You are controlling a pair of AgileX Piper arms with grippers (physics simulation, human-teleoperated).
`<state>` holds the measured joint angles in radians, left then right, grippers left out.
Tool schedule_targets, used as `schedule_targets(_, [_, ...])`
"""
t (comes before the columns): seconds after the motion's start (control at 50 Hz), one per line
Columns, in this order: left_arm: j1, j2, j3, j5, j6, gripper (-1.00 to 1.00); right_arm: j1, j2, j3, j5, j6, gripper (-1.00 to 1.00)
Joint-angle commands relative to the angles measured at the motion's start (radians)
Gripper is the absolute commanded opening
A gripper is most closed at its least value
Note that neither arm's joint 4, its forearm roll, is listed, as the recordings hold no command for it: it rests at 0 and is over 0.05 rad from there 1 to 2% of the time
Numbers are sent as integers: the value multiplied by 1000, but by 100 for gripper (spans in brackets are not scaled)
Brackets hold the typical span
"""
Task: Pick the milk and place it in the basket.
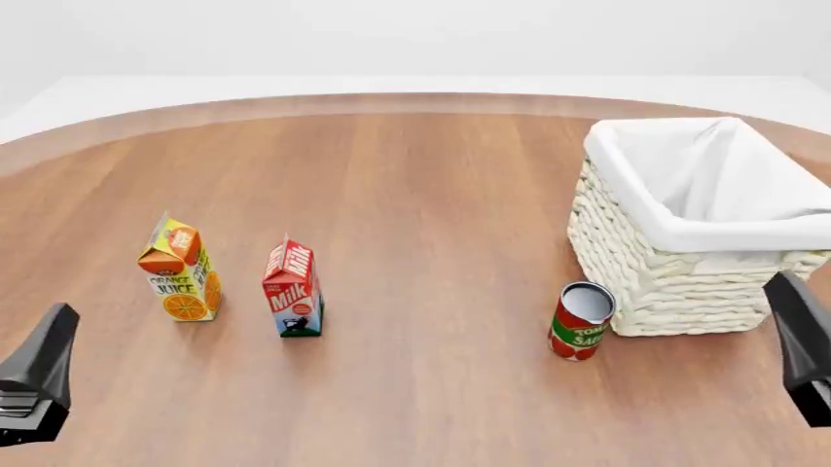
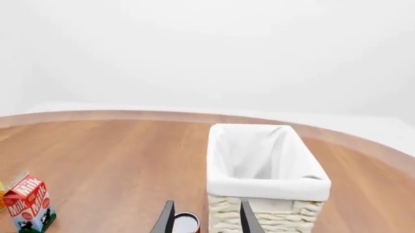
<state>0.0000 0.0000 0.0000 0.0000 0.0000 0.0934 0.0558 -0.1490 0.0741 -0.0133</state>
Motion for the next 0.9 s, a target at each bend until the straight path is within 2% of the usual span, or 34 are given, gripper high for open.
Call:
schedule_targets(0.02, [0,0,0,0,0,100,57,92,-94,-1,-4,100])
schedule_targets(0.14, [0,0,0,0,0,100,96,120,-160,18,-13,100])
schedule_targets(0.22, [0,0,0,0,0,100,96,120,-161,18,-13,100])
schedule_targets(0.24, [0,0,0,0,0,100,126,180,-214,16,-13,100])
schedule_targets(0.6, [0,0,0,0,0,100,226,355,-356,-6,-26,100])
schedule_targets(0.7, [0,0,0,0,0,100,269,398,-395,-12,-51,100])
schedule_targets(0.88, [0,0,0,0,0,100,304,459,-446,-14,-50,100])
schedule_targets(0.9, [0,0,0,0,0,100,321,494,-457,-36,-63,100])
